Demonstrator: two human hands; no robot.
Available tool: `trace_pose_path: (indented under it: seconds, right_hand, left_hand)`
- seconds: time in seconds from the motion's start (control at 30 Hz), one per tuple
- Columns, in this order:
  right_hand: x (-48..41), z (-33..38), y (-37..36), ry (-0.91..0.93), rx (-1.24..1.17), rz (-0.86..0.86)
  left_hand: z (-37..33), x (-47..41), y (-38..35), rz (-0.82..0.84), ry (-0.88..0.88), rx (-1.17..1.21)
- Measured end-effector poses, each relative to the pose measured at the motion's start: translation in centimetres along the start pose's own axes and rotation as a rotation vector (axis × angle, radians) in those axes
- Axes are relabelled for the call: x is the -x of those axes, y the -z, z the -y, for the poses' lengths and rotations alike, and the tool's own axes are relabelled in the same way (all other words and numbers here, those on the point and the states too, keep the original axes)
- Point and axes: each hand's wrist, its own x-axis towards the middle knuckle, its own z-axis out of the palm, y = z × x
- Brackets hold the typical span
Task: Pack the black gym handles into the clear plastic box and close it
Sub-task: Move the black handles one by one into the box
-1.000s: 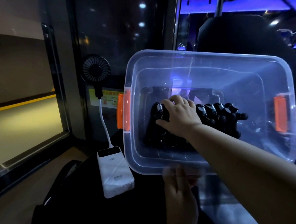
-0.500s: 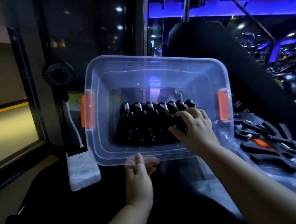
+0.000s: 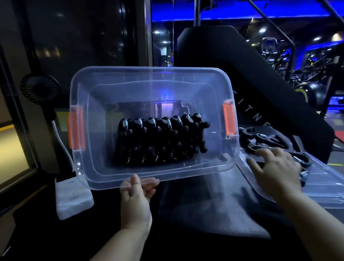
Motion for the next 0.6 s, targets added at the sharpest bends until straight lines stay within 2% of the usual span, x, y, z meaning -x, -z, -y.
trace_pose_path:
  seconds: [0.07,0.17,0.37,0.6]
  right_hand:
    - [0.1,-1.8,-0.1,-0.208,0.121,0.209]
    - [0.1,-3.0,-0.4,-0.381,0.118,0.342]
    - [0.2,-2.8,-0.2,-0.379,0.2,0.394]
    - [0.4,-2.5,0.3,-0.392,0.181,0.404]
  left_hand:
    - [0.0,0.0,-0.1,-0.008,0.007,0.006]
    - [0.0,0.0,-0.2,-0.023,0.011,0.016]
    - [-0.2,0.2,-0.1,-0.035,0.019,0.018]
    - [0.0,0.1,0.0,-0.024,0.015,0.001]
